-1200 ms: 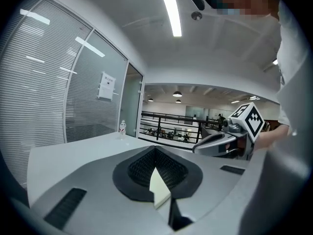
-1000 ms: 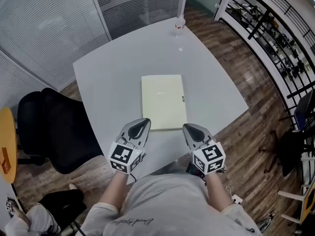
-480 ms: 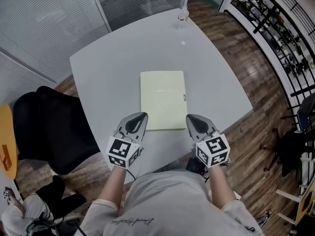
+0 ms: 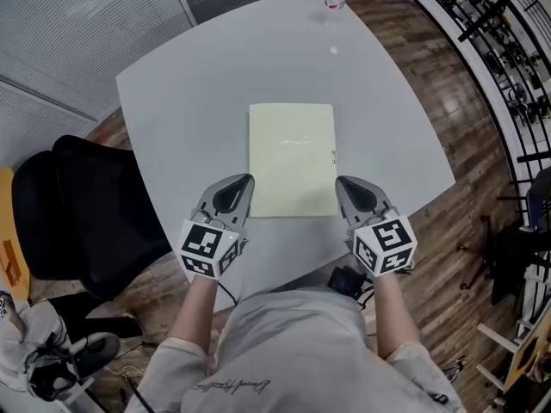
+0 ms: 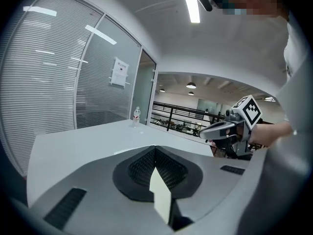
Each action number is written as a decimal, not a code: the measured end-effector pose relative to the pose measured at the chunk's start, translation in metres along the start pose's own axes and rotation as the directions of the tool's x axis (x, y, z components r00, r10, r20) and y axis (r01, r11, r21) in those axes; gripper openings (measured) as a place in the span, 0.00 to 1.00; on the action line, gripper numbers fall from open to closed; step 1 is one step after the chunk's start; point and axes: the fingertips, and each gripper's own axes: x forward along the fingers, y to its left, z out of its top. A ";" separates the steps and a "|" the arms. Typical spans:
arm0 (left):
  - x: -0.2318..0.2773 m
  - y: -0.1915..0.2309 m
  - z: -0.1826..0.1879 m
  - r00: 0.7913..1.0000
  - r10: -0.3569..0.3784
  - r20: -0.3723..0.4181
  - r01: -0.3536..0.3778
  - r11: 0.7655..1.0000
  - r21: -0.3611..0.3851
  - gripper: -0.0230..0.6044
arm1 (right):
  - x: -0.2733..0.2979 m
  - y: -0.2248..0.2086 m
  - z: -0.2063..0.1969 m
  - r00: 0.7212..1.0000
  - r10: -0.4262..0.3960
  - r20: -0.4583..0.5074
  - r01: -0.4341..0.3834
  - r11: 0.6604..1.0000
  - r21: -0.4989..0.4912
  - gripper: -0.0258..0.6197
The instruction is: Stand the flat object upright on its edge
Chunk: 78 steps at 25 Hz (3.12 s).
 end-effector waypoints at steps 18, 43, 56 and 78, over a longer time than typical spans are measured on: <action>0.031 0.034 -0.061 0.991 -0.017 -0.130 0.005 0.996 -0.095 0.06 | 0.033 -0.039 -0.049 0.994 -0.062 -0.091 0.067 0.996 0.052 0.08; 0.076 0.064 -0.114 0.963 -0.098 -0.250 0.036 0.969 -0.245 0.28 | 0.078 -0.073 -0.090 0.981 0.007 -0.195 0.025 0.986 0.163 0.28; 0.095 0.071 -0.133 0.920 -0.258 -0.294 0.128 0.908 -0.398 0.46 | 0.103 -0.084 -0.113 0.961 0.094 -0.259 -0.009 0.950 0.311 0.45; 0.110 0.064 -0.146 0.872 -0.340 -0.352 0.115 0.842 -0.528 0.50 | 0.114 -0.080 -0.124 0.909 0.202 -0.364 -0.052 0.923 0.382 0.47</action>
